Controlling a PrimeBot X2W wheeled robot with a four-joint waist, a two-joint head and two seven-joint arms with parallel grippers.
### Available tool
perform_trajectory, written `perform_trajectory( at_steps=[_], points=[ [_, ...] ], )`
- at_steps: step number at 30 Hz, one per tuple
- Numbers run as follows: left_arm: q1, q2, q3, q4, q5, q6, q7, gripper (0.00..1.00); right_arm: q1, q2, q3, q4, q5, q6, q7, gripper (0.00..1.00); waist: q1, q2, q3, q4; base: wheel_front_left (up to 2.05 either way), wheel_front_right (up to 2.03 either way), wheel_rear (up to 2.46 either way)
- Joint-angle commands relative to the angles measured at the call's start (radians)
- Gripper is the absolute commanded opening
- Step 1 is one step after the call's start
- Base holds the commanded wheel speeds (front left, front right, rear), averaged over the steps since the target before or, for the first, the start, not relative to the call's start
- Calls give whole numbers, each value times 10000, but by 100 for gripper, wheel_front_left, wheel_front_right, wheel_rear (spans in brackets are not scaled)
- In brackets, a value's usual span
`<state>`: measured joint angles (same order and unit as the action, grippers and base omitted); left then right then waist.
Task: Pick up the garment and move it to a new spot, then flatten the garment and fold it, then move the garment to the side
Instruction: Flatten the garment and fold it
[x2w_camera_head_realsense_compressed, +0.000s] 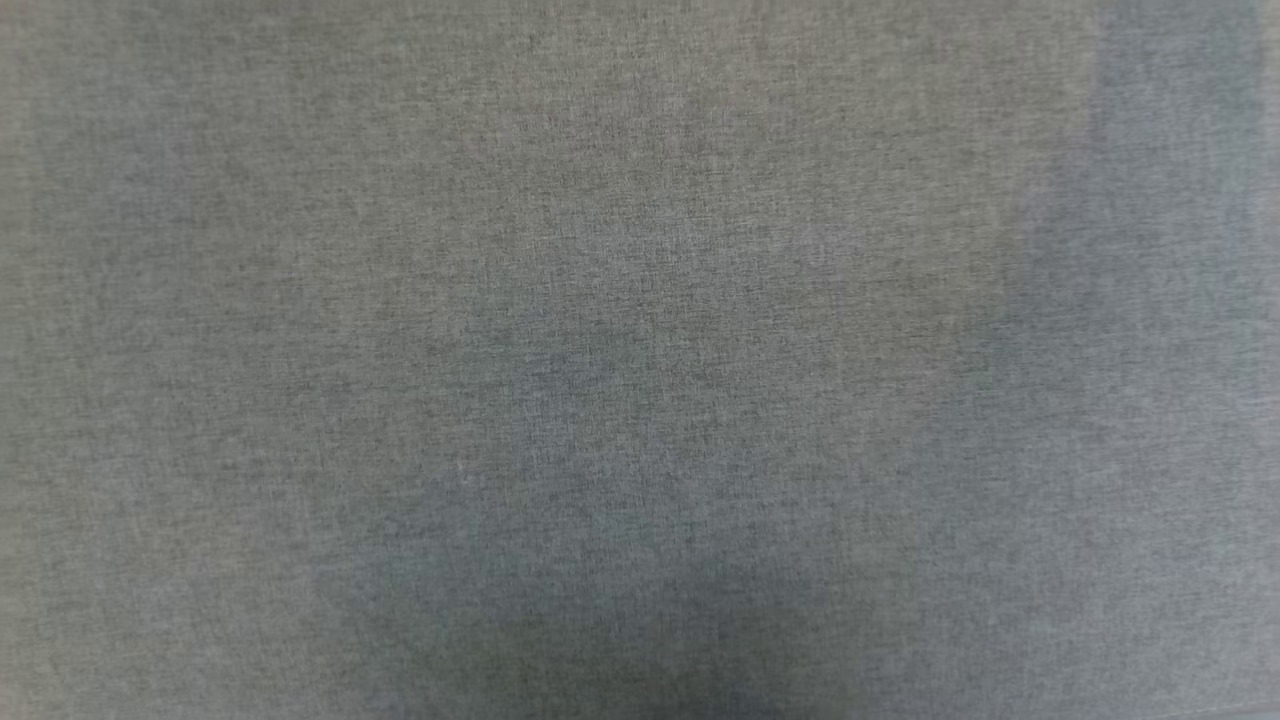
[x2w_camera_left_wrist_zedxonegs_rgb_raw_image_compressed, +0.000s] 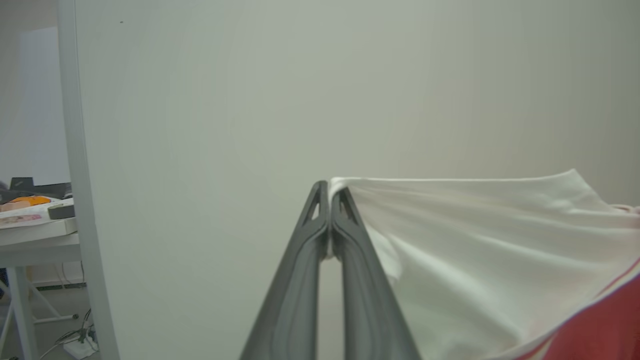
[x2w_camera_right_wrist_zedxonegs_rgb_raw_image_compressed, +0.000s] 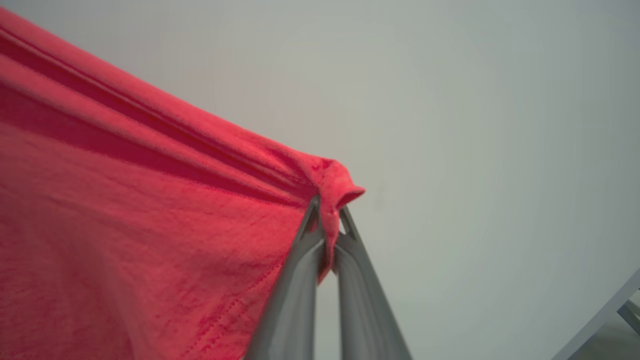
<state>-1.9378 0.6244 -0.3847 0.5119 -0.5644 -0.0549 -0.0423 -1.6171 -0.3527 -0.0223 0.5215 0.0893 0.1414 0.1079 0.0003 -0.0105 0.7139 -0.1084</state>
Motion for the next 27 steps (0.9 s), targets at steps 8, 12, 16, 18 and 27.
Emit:
perform_trajectory(
  at_steps=[8, 12, 16, 18, 27],
  points=[
    [-114, -367, -412, 2051, 212, -491, -1402, 0, -315, 652, -568, 1978, -710, -107, -1406, 0, -3, 105, 606, 315, 0, 0, 0],
    [897, -581, -656, 2459, -13, -647, -1862, 0, 132, 819, -429, 2527, -774, -107, -2015, 0, -3, 105, 540, 541, 0, 0, 0],
    [2459, -967, -802, 2433, -464, -718, -2100, 0, 858, 1069, -71, 2888, -373, -107, -2633, 0, -3, 105, 207, 773, 0, 0, 0],
    [3383, -1080, -925, 2299, -598, -736, -2154, 0, 1325, 1079, 200, 3035, -169, -107, -2897, 0, -3, 105, -46, 859, 0, 0, 0],
    [7861, -1455, -551, 598, -848, -753, -2192, 0, 3946, 825, 2047, 3129, 1163, -107, -3406, 0, -3, 105, -1576, 1138, 0, 0, 0]
  ],
)
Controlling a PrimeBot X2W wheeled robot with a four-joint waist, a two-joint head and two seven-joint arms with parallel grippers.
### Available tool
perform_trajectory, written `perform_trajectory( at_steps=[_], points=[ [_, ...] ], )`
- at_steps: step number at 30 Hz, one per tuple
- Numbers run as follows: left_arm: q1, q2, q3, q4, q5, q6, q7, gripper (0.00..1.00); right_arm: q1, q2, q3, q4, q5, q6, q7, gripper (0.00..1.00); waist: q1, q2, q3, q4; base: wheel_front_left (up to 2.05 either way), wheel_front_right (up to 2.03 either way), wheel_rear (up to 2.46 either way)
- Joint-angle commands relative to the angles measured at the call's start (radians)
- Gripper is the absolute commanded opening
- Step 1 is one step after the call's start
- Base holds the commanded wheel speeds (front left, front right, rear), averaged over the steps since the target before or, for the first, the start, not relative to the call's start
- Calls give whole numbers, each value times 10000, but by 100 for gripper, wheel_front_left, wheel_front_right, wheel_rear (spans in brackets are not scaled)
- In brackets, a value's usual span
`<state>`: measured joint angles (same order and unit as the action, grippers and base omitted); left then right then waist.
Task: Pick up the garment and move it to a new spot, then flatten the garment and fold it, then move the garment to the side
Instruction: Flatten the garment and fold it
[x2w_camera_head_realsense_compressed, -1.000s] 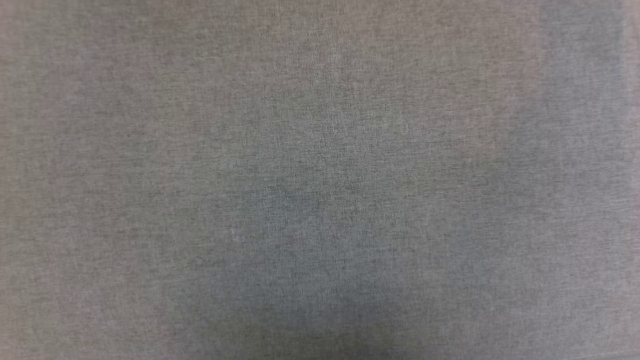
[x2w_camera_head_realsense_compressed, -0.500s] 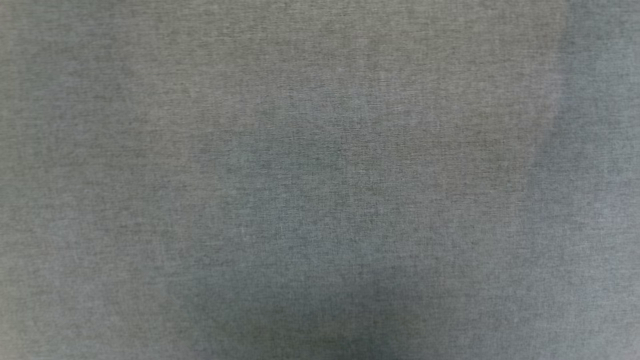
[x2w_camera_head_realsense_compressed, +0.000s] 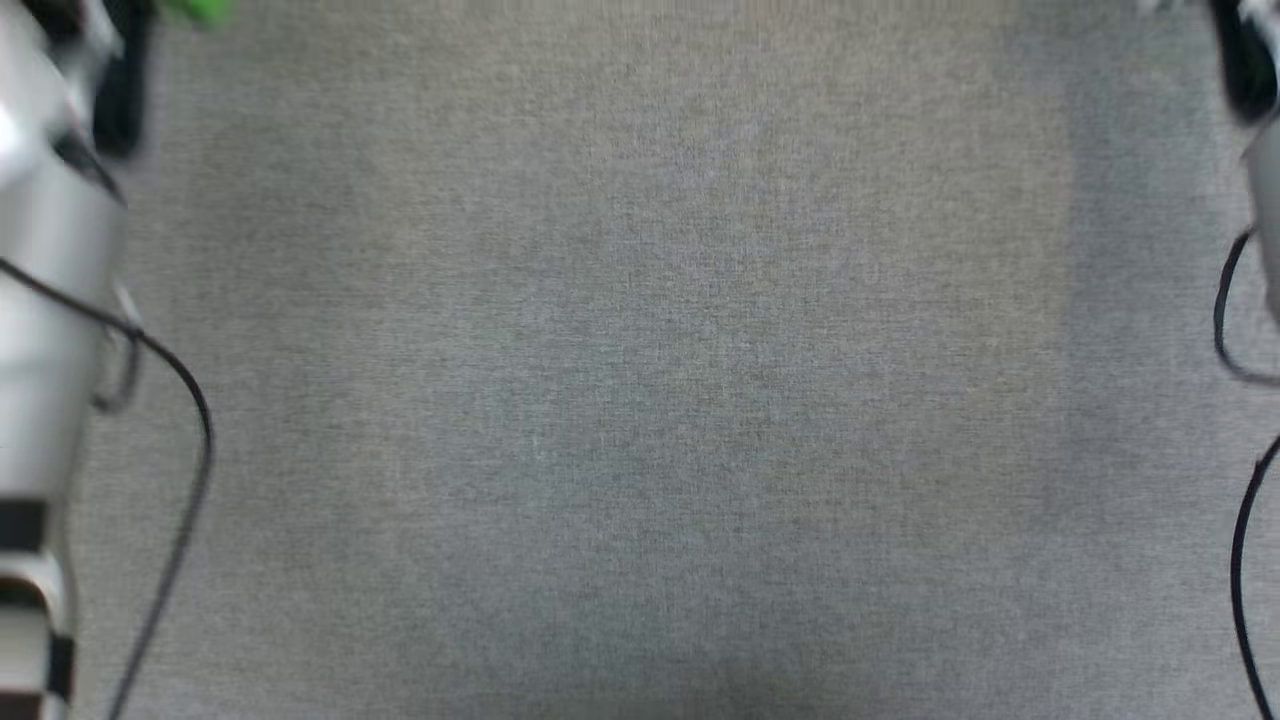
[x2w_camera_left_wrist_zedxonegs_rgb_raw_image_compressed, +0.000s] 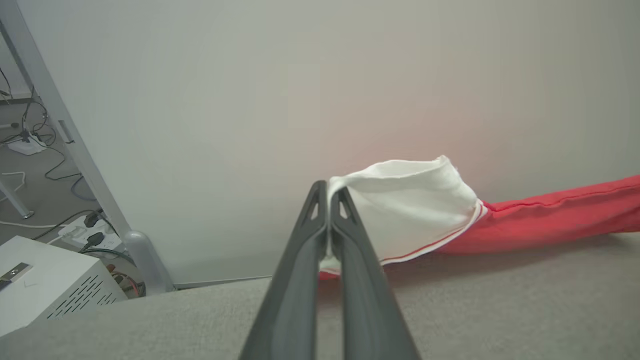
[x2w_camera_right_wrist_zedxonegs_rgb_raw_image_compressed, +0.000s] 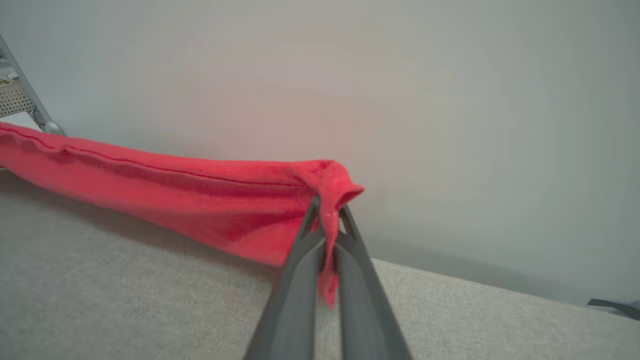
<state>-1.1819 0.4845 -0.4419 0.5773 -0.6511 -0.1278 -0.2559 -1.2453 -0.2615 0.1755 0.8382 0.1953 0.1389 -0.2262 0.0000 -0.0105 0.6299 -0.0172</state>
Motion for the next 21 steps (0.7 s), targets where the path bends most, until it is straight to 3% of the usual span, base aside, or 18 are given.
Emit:
perform_trajectory(
  at_steps=[1, 11, 21],
  points=[
    [762, -65, 3, -196, 35, -25, -56, 0, 534, -176, 278, -82, 242, -82, -85, 0, 0, 105, -923, 254, 0, 0, 0],
    [5150, 194, -429, -1173, -46, 224, 63, 0, 3729, -1382, 2362, -816, 2241, -82, 416, 0, 0, 105, -2603, 588, 0, 0, 0],
    [8165, 721, -746, -2796, -665, 667, 784, 0, 6356, -2332, 3424, -1981, 5178, -82, 2411, 0, 0, 105, -4044, 724, 0, 0, 0]
  ],
)
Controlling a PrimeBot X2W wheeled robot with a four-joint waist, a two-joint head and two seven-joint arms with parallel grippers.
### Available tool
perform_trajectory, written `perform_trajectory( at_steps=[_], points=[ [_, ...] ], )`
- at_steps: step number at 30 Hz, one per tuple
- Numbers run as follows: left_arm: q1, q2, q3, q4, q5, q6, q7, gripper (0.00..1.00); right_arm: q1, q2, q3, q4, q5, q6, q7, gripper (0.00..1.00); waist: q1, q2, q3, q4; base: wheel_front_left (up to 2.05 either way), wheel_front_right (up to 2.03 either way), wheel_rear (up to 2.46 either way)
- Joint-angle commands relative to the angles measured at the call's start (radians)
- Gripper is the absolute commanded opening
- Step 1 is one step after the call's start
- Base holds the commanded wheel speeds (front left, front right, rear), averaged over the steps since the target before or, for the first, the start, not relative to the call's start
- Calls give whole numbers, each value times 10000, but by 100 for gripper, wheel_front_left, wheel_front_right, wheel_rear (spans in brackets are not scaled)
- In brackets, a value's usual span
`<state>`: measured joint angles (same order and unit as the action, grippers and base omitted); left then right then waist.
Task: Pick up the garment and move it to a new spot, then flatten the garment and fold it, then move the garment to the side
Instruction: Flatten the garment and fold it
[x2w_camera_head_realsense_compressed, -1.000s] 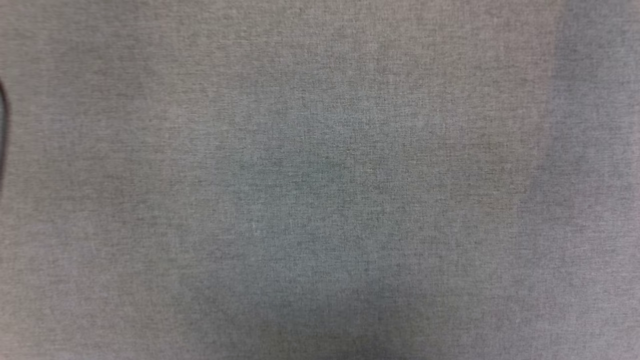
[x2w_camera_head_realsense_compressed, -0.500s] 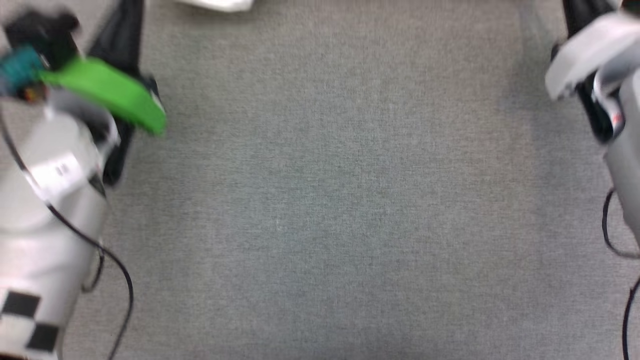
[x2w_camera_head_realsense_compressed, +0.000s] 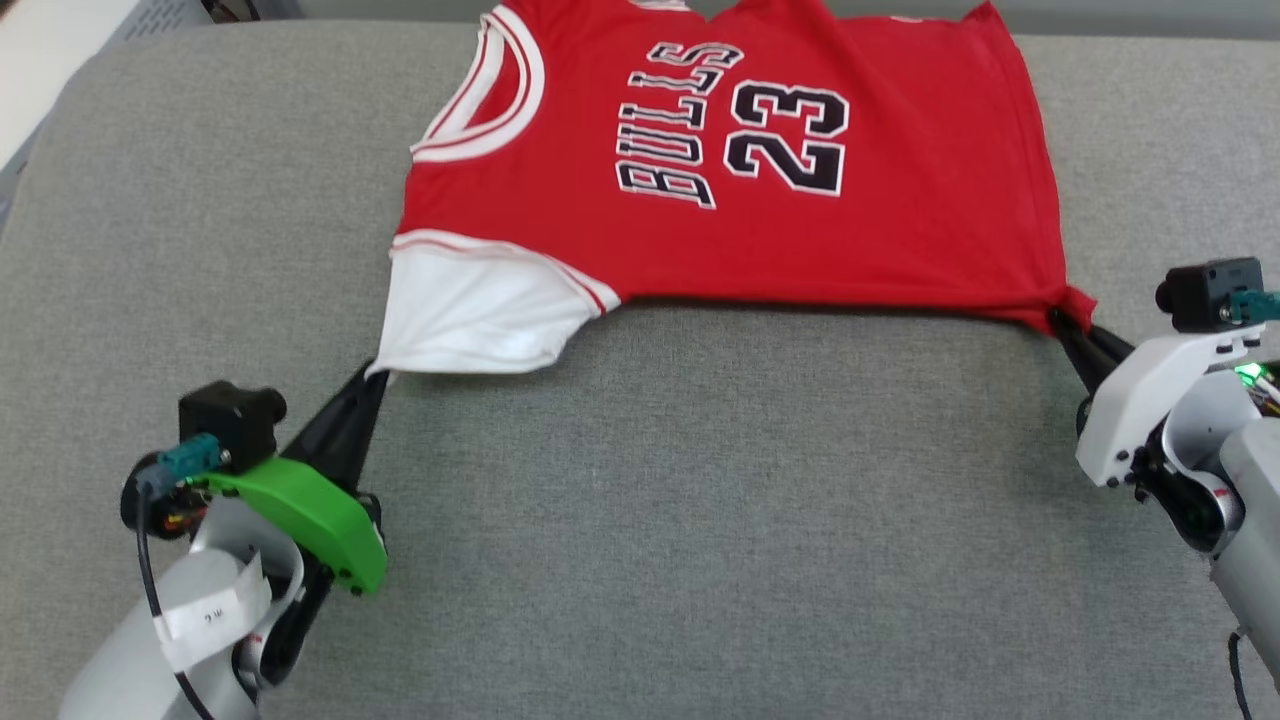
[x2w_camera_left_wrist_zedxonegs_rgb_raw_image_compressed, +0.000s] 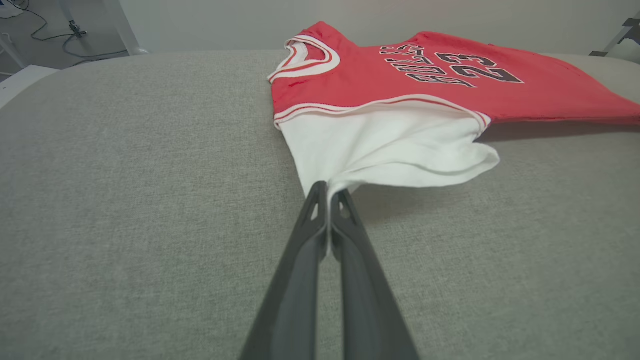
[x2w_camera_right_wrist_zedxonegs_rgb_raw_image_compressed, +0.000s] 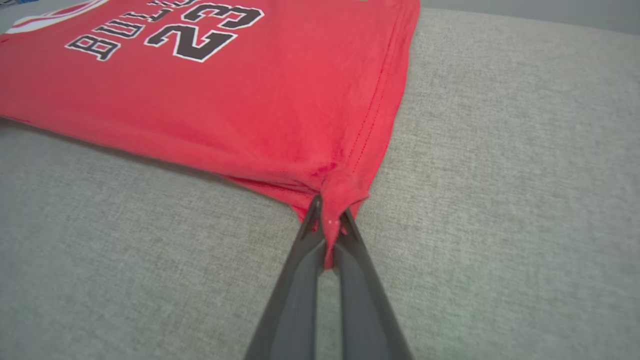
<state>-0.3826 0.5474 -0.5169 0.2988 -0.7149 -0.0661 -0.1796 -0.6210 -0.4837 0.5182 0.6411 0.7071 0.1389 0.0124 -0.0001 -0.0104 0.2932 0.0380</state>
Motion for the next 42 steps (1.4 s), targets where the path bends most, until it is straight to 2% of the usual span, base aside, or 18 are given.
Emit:
perform_trajectory(
  at_steps=[1, 10, 17, 22, 30, 38, 42],
  points=[
    [459, 160, -79, -247, -94, 53, 173, 0, 371, -211, 32, -182, 363, -82, 209, 0, 1, 104, -816, 170, 0, 0, 0],
    [2292, 803, -568, -1829, -464, 369, 1252, 0, 2352, -1015, 46, -1764, 1932, -82, 1196, 0, 1, 104, -1778, 150, 0, 0, 0],
    [3681, 1429, -661, -3345, -893, 780, 1832, 0, 3895, -1507, -334, -2712, 2339, -82, 1688, 0, 1, 104, -2270, 126, 0, 0, 0],
    [4644, 1934, -668, -4498, -1161, 1066, 2075, 0, 4906, -1683, -916, -3265, 2058, -82, 1739, 0, 1, 104, -2429, 122, 0, 0, 0],
    [5633, 2503, -870, -5786, -1493, 1237, 2542, 0, 6414, -1404, -1971, -4651, 2098, -82, 2556, 0, 1, 104, -2288, 150, 0, 0, 0],
    [4624, 2380, -172, -5762, -1247, 1360, 1986, 0, 6732, -886, -3080, -5800, 1448, -82, 2988, 0, 1, 104, -1909, 54, 0, 0, 0],
    [3865, 2338, -77, -5778, -1100, 1222, 2108, 0, 6534, -601, -3631, -6277, 1202, -82, 3263, 0, 1, 104, -1617, 1, 0, 0, 0]
  ],
)
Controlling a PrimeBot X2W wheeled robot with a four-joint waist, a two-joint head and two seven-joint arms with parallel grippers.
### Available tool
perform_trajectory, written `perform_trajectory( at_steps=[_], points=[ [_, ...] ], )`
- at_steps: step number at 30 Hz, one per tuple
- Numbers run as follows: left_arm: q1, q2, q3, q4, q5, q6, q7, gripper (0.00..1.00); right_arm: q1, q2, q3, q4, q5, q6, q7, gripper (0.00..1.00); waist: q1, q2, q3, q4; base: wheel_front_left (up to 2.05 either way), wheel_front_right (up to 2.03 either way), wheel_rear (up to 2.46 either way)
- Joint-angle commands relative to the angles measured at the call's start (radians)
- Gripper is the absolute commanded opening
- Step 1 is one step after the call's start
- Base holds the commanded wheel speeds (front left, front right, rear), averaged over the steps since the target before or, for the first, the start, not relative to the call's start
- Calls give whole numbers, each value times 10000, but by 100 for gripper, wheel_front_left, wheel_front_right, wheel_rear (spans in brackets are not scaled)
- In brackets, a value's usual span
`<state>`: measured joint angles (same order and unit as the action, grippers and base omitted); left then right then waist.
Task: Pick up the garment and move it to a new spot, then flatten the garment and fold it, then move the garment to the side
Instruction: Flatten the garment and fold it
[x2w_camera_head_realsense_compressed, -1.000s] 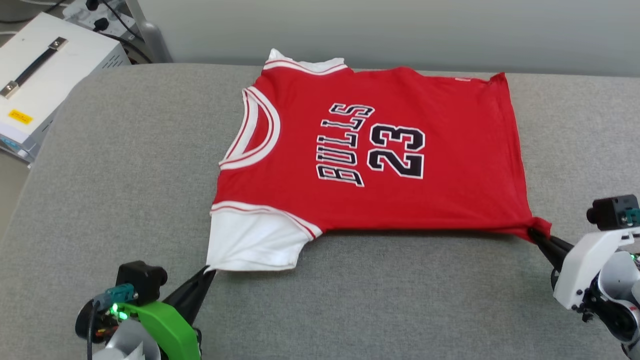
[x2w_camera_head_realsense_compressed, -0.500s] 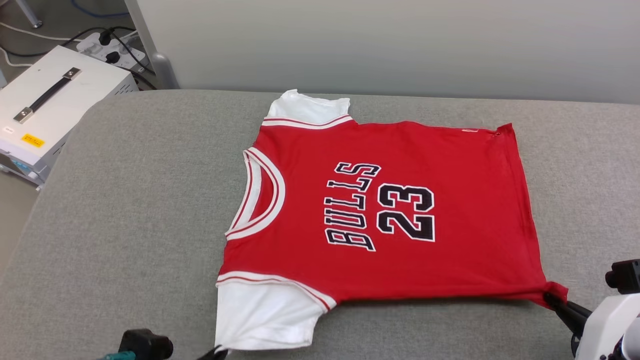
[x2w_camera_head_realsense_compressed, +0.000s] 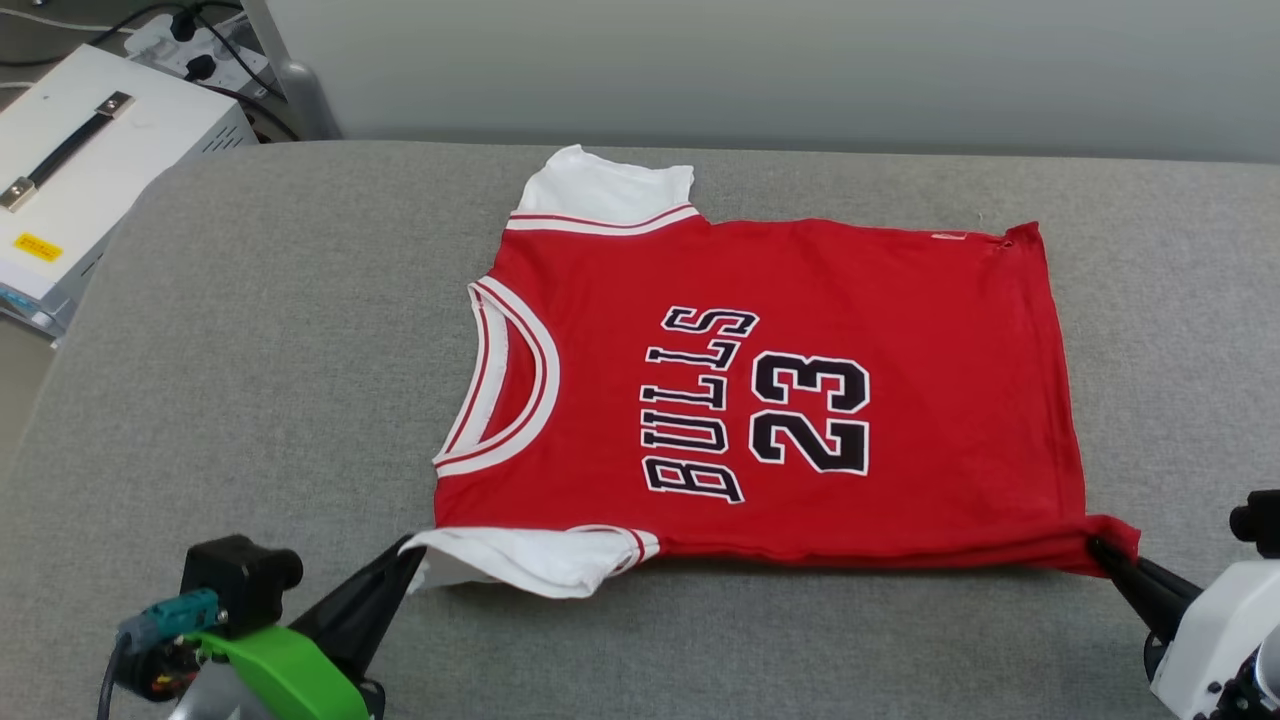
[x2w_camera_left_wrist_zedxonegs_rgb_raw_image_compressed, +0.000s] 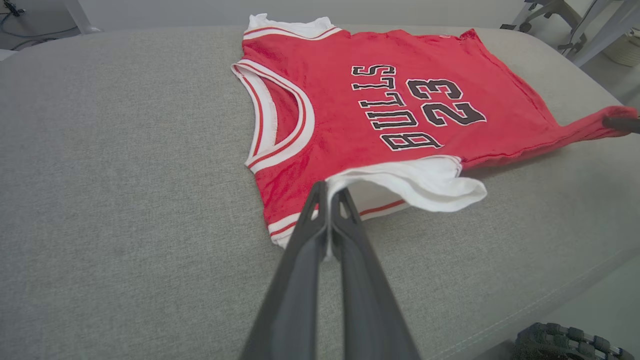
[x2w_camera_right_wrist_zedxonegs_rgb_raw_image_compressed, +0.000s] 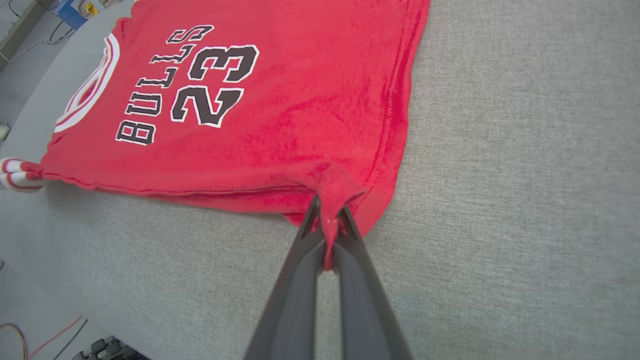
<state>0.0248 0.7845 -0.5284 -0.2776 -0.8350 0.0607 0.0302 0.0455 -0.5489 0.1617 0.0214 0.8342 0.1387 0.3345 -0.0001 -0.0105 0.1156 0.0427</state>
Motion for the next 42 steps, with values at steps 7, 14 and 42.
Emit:
perform_trajectory(
  at_steps=[7, 14, 42],
  points=[
    [-2306, -438, -50, 723, 510, -564, 434, 0, -1273, 582, -872, -195, -885, -80, 648, 0, 1, 105, 1116, -237, 0, 0, 0],
    [-3792, -719, -131, 1906, 593, -1109, 749, 0, -2226, 842, -896, 228, -1497, -80, 1042, 0, 1, 105, 1714, -413, 0, 0, 0],
    [-6386, -2130, -326, 7046, 721, -1542, -390, 100, -4518, 940, 528, 1956, -2995, -80, 142, 100, 1, 105, 1760, -705, 0, 0, 0]
  ],
)
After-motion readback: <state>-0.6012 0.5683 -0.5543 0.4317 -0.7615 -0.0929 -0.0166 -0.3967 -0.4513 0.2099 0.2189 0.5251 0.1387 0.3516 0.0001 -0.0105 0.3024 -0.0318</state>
